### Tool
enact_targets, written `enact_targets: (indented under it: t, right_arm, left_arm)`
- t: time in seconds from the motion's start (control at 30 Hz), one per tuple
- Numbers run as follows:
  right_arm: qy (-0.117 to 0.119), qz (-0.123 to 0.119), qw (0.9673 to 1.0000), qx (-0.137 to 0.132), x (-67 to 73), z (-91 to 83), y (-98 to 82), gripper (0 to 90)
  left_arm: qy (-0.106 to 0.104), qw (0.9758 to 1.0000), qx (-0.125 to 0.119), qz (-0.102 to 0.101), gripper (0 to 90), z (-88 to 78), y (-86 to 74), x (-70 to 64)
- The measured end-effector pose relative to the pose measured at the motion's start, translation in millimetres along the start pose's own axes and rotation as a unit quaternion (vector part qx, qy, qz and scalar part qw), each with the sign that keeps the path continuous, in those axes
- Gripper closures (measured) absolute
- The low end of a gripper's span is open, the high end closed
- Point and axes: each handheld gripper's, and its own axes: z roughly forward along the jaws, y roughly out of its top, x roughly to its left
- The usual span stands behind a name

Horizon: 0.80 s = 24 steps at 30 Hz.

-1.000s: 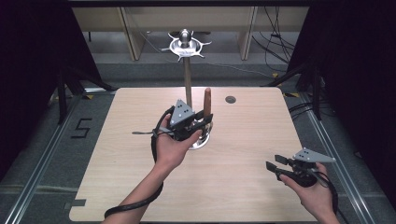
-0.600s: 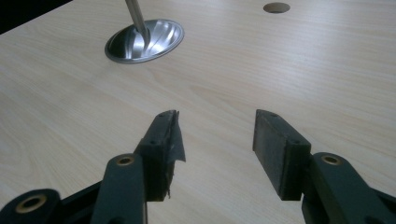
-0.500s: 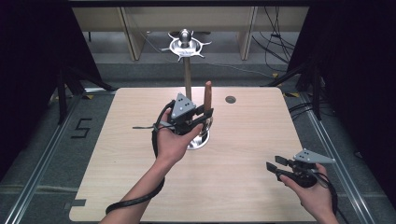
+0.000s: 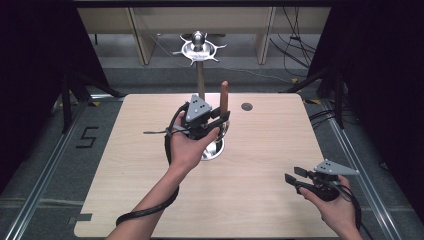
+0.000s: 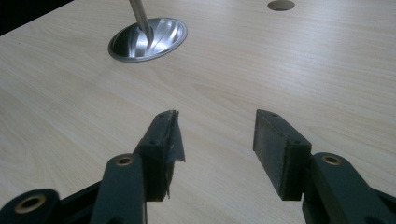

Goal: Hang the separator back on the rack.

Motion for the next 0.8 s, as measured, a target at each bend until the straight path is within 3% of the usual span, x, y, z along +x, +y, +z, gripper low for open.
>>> enact_targets:
  t: [0.13, 0.17, 0.37, 0.43, 0.7, 0.77, 0.8]
  right_arm:
    - [0.002, 0.002, 1.0, 0.003, 0.9, 0.9, 0.1, 50.4]
    - [0.006, 0.019, 0.9998, 0.006, 3.6, 0.7, 0.0, 50.4]
    - [0.007, 0.017, 0.9998, 0.005, 3.8, 0.4, 0.2, 50.4]
    - [0.006, 0.002, 1.0, -0.001, 1.7, 0.6, 0.5, 50.4]
    - [0.007, 0.007, 1.0, 0.001, 2.5, 1.1, 0.0, 50.3]
    - [0.001, -0.005, 1.0, -0.002, 1.6, 1.2, 0.0, 50.4]
    - [0.008, 0.015, 0.9998, 0.004, 4.6, 1.1, -0.4, 50.3]
  left_arm:
    - [0.002, 1.0, -0.001, 0.001, 72.0, 0.8, 2.5, -0.3]
    - [0.001, 1.0, -0.001, -0.001, 72.1, 0.9, 3.0, -0.3]
    - [0.001, 1.0, -0.003, -0.003, 72.1, 2.6, 5.0, -1.7]
    - [0.003, 1.0, -0.003, -0.001, 72.0, 3.4, 6.5, -1.5]
    - [0.006, 0.9999, -0.005, -0.006, 72.0, 7.0, 9.9, -0.5]
    - [0.006, 0.9999, -0.007, -0.008, 72.1, 7.4, 10.3, -0.2]
    - [0.009, 0.9999, -0.007, -0.011, 72.0, 7.8, 11.0, 0.9]
